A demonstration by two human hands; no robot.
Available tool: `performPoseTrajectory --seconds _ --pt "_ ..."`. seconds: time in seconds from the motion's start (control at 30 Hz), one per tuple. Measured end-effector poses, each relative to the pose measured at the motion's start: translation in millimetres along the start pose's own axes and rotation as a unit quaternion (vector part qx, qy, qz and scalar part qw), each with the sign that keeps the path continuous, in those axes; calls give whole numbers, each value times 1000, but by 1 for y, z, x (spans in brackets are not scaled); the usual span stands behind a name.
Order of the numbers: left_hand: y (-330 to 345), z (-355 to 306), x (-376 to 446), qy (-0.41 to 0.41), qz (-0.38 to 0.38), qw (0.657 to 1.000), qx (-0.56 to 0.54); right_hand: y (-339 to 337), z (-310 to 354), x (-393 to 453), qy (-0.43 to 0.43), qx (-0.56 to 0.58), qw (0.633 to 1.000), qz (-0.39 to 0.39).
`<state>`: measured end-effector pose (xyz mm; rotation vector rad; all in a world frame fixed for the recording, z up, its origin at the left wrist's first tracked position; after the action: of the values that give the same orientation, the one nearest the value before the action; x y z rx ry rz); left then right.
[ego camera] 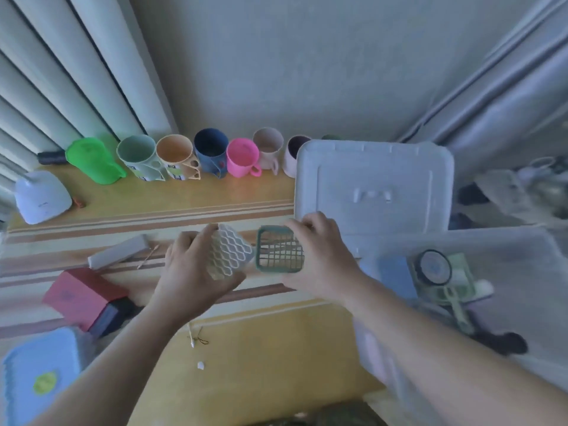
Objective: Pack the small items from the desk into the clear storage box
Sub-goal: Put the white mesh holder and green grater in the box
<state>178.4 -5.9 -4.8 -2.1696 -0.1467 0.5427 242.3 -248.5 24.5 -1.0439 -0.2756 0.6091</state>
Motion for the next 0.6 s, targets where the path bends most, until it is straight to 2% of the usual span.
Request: performPoseTrajectory --seconds 0.13,0.27,0.37,0.43,0.5,0.57,0.6 --pt "14 -63 -31 83 6 996 -44 -63 -31 -71 11 10 996 -83" --pt "49 -123 -66 177 29 982 -49 -103 -85 -154 24 66 986 -152" --pt "82 -159 -92 216 31 976 -22 -118 -137 -214 51 46 985 -157" --pt "103 -180 -108 237 32 971 -5 -118 -181 -249 92 7 991 -99" --pt "124 -203 -122 248 38 968 14 -109 -223 -276 144 -40 989 21" --pt "142 -227 -136 258 39 965 33 -92 -254 -292 178 -84 969 148" --pt "152 -239 -142 265 37 963 41 -85 -264 -294 176 -89 964 179"
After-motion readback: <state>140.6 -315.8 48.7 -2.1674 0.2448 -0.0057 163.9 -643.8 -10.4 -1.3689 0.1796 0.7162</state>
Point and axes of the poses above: each hand's wrist, its own x-axis towards the middle knuckle, its own y-axis out of the palm, z = x × y, the point moved 3 cm from there along x, towards the middle knuckle, and after that the axes turned 10 degrees about -y, right-handed, at the moved point
